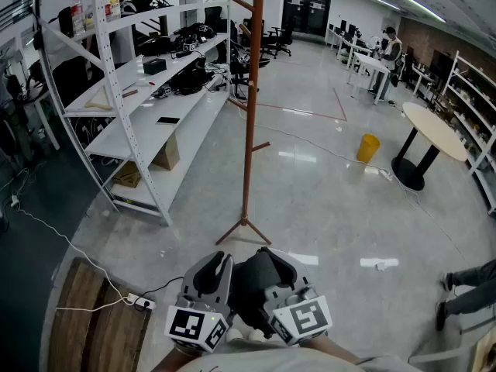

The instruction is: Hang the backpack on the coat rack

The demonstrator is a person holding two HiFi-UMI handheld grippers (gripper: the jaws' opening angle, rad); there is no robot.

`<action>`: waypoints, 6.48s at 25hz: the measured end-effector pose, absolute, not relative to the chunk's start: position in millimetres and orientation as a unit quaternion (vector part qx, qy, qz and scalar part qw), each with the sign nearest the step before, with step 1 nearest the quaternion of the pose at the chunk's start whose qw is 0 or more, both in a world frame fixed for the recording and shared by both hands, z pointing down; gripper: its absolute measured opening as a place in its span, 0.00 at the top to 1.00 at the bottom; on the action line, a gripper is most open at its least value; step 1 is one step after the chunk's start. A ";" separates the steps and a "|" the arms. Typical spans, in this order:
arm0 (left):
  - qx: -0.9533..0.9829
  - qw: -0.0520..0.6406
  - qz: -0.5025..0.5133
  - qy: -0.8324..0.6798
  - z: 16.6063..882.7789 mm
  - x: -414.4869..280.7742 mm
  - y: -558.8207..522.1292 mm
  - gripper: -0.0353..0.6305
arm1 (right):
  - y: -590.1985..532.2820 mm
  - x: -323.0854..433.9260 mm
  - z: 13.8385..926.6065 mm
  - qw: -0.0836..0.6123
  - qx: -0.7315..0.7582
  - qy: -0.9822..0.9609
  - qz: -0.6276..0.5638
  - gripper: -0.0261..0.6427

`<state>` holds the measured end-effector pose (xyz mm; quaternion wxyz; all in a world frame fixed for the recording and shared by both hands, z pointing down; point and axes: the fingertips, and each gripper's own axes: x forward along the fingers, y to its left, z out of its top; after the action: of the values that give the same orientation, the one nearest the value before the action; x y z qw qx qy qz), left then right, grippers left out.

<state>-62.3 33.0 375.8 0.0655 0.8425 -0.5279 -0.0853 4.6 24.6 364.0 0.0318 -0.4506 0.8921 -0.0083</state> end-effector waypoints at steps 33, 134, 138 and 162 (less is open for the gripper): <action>0.825 0.056 -0.095 -0.554 370.6 -37.6 23.6 0.84 | 0.7 52.9 350.0 0.041 -0.451 0.892 0.001 0.91; 0.797 0.082 -0.099 -0.590 378.9 -126.5 -260.1 0.84 | -489.8 9.5 306.1 -0.109 -0.564 0.810 0.115 0.79; 0.801 0.083 -0.098 -0.584 380.3 -124.1 -259.6 0.84 | -479.3 10.1 308.8 -0.105 -0.562 0.812 0.115 0.78; 0.862 0.055 -0.081 -0.497 368.8 -73.2 -235.8 0.84 | -258.6 24.5 314.8 0.012 -0.529 0.842 0.104 0.92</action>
<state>-73.2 -235.8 368.8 0.0553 0.8625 -0.4965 -0.0807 24.5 -258.6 314.8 0.0120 -0.5288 0.8422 0.1044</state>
